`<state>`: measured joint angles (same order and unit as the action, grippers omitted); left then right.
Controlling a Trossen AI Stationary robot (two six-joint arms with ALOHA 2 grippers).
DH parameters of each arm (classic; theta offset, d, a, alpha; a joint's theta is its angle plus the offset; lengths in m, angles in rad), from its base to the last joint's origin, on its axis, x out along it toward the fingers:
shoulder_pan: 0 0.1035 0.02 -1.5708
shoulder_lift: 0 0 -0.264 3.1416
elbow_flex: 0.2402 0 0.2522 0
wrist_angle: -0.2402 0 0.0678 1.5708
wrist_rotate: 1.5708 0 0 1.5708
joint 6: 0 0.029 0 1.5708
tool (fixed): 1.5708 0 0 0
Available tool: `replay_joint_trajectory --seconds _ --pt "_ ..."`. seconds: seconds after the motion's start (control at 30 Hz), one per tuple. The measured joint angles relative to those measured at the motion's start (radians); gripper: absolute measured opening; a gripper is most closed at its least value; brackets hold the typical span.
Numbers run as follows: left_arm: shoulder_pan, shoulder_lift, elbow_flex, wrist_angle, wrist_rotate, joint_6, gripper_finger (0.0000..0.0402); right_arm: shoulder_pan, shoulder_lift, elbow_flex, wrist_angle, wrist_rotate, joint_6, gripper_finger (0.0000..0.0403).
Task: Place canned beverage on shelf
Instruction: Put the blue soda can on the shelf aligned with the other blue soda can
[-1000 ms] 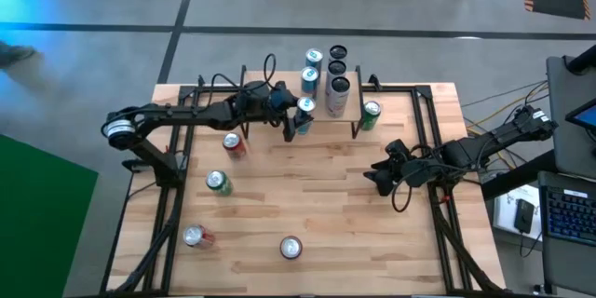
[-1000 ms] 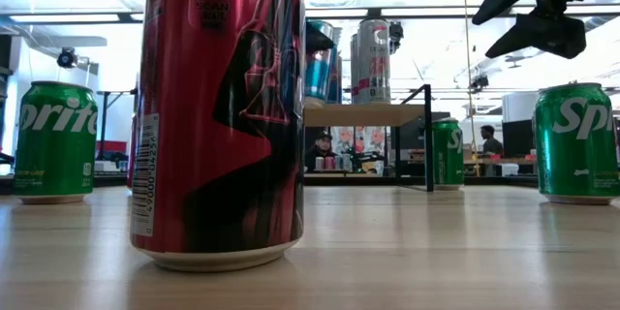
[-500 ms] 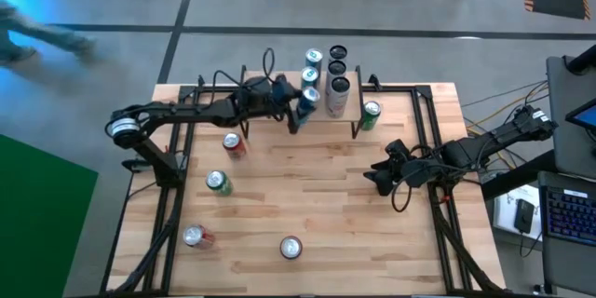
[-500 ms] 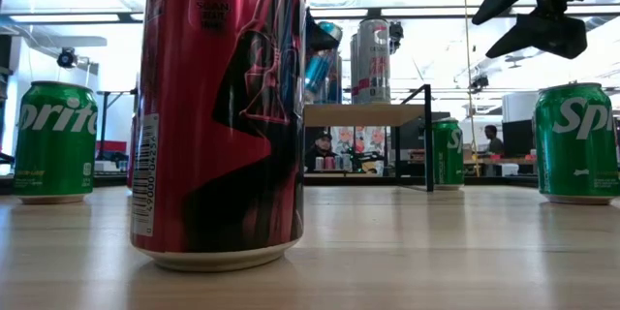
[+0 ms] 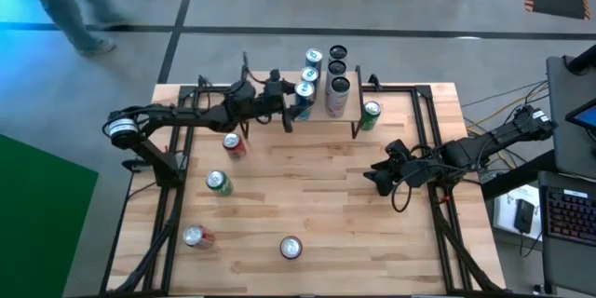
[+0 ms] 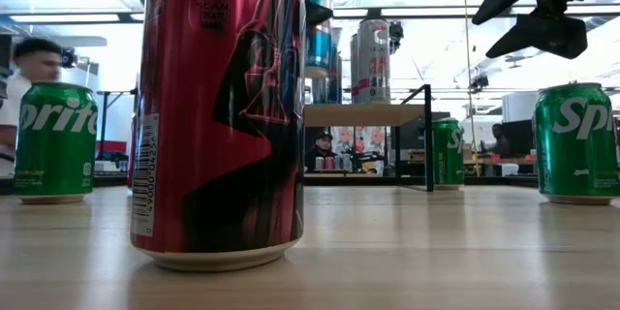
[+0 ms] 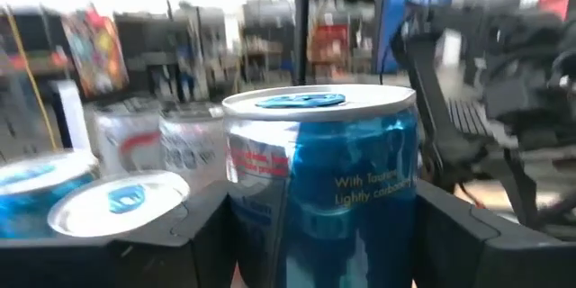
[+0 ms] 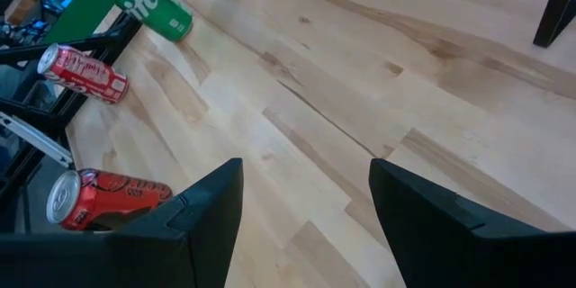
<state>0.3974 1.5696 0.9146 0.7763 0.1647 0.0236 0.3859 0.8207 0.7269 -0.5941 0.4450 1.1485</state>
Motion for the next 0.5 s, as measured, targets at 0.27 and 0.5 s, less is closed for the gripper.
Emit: replay_joint_trajectory --seconds 0.27,0.5 --pt "0.014 0.002 -0.117 0.177 -0.033 0.039 0.0233 -0.002 0.0 0.0 0.0 0.003 -0.039 0.023" --pt "0.013 0.08 -0.126 0.272 -0.053 0.001 0.0242 -0.014 0.0 0.0 0.0 0.003 -0.045 0.023"
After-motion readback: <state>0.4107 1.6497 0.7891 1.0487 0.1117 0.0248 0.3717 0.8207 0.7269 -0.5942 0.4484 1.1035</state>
